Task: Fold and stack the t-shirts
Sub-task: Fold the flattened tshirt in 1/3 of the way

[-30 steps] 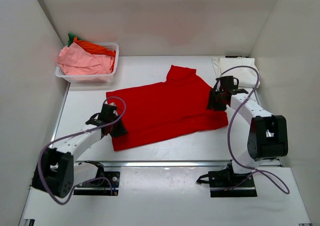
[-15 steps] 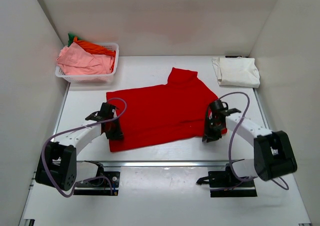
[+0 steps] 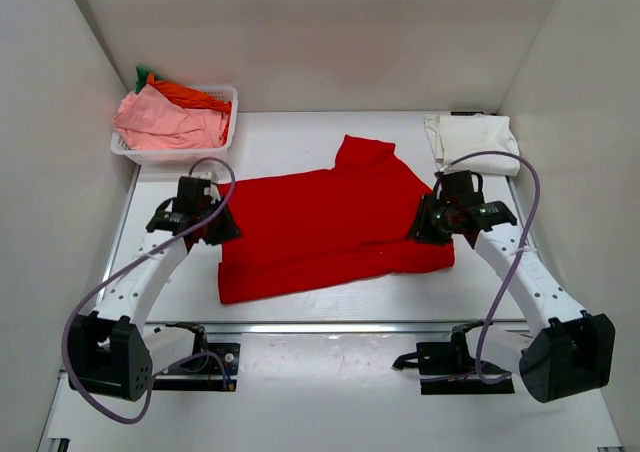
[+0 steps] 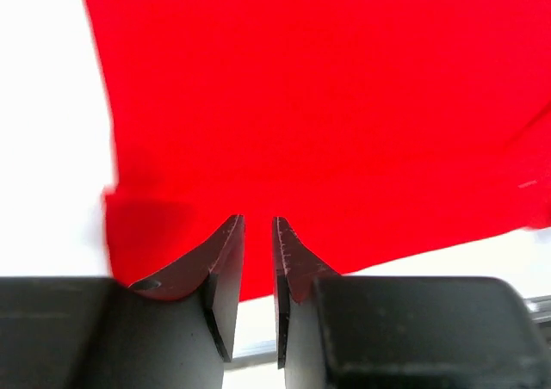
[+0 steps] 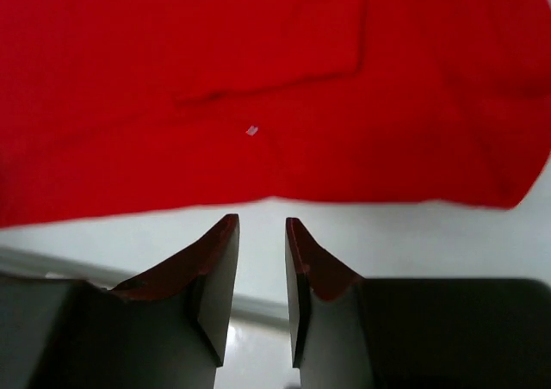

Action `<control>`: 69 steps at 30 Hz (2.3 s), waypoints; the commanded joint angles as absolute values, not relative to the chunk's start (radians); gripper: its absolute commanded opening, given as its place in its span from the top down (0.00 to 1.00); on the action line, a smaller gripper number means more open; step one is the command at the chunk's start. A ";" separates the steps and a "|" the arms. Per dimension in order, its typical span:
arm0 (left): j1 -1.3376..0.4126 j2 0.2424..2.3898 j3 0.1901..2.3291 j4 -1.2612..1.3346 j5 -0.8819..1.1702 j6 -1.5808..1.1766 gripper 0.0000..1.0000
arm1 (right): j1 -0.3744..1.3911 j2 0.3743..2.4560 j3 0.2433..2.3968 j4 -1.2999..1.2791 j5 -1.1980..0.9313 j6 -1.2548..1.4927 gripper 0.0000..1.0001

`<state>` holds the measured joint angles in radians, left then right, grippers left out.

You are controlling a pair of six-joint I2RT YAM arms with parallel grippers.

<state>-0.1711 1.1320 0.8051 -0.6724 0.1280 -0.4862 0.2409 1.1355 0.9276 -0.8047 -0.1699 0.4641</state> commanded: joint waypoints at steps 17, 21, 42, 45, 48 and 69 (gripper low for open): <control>-0.060 1.495 1.060 -0.580 0.106 -0.414 0.64 | 0.322 1.281 0.545 -0.698 0.034 0.698 0.75; -0.052 1.526 1.088 -0.562 0.113 -0.417 0.65 | 0.391 1.214 0.508 -0.730 0.008 0.771 0.78; -0.063 1.503 1.081 -0.548 0.152 -0.428 0.67 | 0.162 1.407 0.664 -0.561 0.218 0.551 0.67; -0.054 1.508 1.083 -0.551 0.156 -0.420 0.66 | 0.222 1.361 0.618 -0.613 0.172 0.649 0.69; -0.049 1.531 1.100 -0.572 0.146 -0.411 0.65 | 0.261 1.313 0.572 -0.673 0.156 0.709 0.70; -0.044 1.585 1.138 -0.519 0.111 -0.371 0.56 | 0.169 1.060 0.782 -0.913 -0.005 0.506 0.68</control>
<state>-0.0402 1.5894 1.0786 -0.5652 0.1349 -0.3931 0.1909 1.0252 0.6521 -0.9333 0.0151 0.6594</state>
